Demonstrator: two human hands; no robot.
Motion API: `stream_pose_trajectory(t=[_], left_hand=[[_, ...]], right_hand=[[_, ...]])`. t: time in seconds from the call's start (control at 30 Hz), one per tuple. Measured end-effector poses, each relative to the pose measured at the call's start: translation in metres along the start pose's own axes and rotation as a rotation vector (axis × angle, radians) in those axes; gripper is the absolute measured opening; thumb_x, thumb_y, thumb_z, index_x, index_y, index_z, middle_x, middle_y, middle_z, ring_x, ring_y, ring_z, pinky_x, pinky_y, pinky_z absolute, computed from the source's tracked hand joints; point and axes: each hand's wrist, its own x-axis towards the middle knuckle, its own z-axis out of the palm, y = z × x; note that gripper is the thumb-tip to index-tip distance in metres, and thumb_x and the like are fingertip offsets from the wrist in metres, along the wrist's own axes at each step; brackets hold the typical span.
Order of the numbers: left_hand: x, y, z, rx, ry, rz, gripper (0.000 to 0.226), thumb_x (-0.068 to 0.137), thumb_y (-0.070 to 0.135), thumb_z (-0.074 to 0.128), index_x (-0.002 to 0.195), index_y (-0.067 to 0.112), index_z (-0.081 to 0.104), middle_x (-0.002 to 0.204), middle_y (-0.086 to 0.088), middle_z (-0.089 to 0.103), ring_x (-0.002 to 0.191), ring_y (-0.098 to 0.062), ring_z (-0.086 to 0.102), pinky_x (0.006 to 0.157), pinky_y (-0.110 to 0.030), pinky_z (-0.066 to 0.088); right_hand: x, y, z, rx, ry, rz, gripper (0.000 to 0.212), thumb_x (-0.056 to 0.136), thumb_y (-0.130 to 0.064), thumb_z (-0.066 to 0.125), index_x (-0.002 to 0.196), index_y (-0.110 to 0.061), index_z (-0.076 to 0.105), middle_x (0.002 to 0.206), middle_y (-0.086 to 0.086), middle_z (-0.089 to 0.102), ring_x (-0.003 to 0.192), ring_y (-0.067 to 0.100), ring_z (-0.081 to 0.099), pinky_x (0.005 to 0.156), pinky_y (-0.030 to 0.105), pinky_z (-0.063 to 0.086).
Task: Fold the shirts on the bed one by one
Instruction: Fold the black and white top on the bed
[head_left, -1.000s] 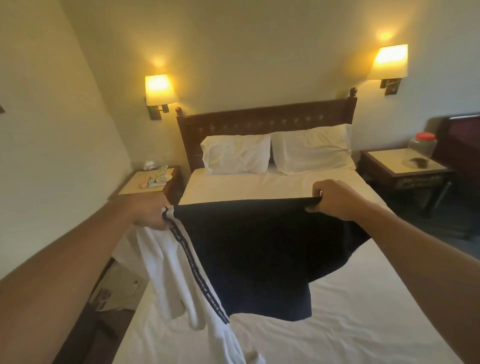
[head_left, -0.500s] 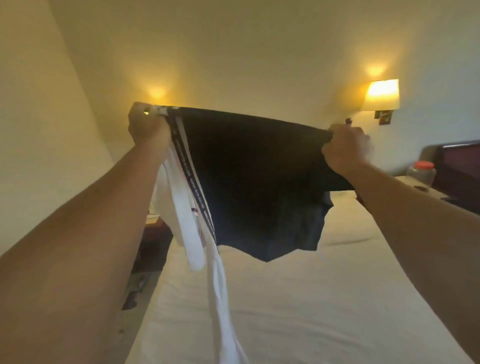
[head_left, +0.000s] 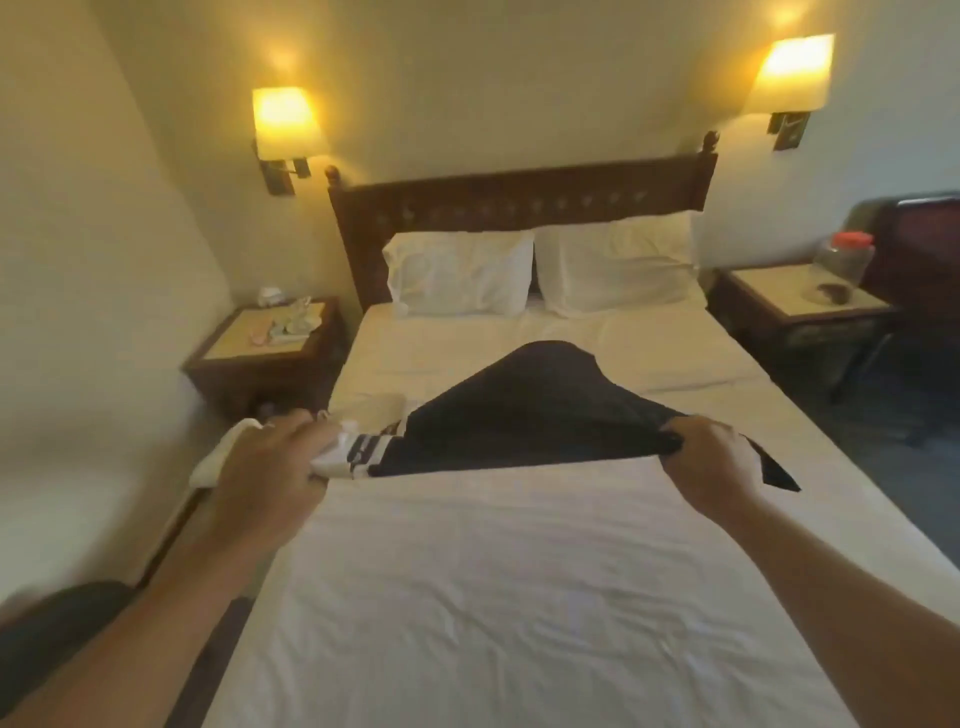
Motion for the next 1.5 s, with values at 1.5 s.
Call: stream_pose_trajectory(t=[1.5], left_hand=[[-0.447,0.297,0.336,-0.16,-1.148,0.386,0.032,0.101,0.02,0.047,0.133,0.019,0.051,0.106,-0.005,0.065,0.082,-0.028,0.067,0.057,-0.034,0.037]], right_hand=[[-0.437,0.272,0.282,0.351,-0.588,0.945,0.023,0.099,-0.034,0.062,0.089,-0.014,0.057,0.079,0.009,0.062,0.069,0.024,0.06,0.055,0.031,0.04]])
